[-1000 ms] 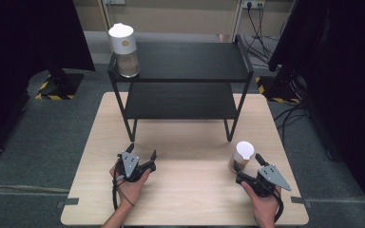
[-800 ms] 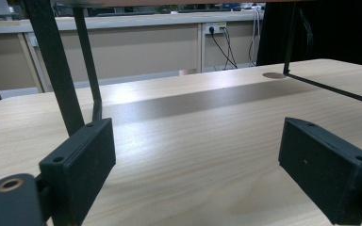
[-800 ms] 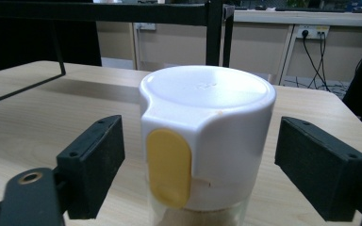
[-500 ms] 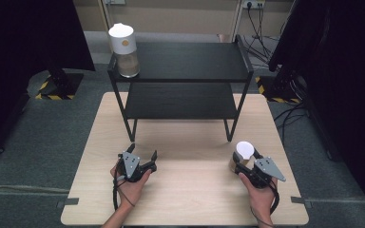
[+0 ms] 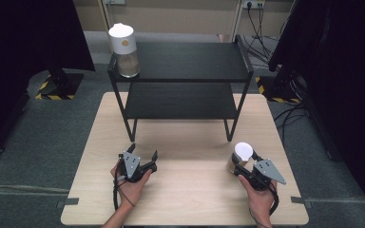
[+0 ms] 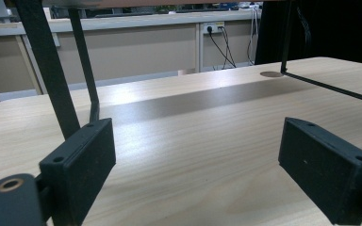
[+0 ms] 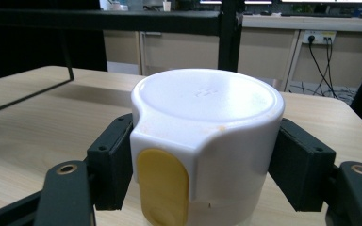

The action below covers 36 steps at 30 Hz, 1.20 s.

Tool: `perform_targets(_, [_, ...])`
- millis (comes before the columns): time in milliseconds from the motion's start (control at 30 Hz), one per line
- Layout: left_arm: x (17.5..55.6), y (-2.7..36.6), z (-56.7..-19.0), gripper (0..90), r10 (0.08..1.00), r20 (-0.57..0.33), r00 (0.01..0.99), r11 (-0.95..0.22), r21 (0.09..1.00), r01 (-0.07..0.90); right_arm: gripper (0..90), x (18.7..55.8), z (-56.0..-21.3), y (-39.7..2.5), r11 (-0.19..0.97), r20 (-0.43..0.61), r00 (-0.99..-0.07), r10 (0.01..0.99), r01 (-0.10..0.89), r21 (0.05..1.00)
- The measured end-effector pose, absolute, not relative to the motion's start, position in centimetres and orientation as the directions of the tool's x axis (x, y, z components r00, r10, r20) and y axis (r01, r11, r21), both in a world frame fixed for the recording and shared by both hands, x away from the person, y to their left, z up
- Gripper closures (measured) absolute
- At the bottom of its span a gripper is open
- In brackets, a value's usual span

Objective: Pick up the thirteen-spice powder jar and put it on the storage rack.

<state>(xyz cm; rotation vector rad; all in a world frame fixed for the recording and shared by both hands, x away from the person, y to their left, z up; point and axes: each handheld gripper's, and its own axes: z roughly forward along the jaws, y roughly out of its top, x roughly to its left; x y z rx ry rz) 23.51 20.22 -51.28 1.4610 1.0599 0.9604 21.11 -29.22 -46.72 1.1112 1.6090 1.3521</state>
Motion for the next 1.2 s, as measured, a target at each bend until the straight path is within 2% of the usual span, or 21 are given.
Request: perform_targets(1200, [23.5, 20.1, -51.3, 11.4, 0.957, 0.029, 0.287, -0.066, 0.990, 0.121, 30.9, 20.5, -42.5, -28.0, -0.002, -0.005, -0.376, 0.927, -0.018, 1.000])
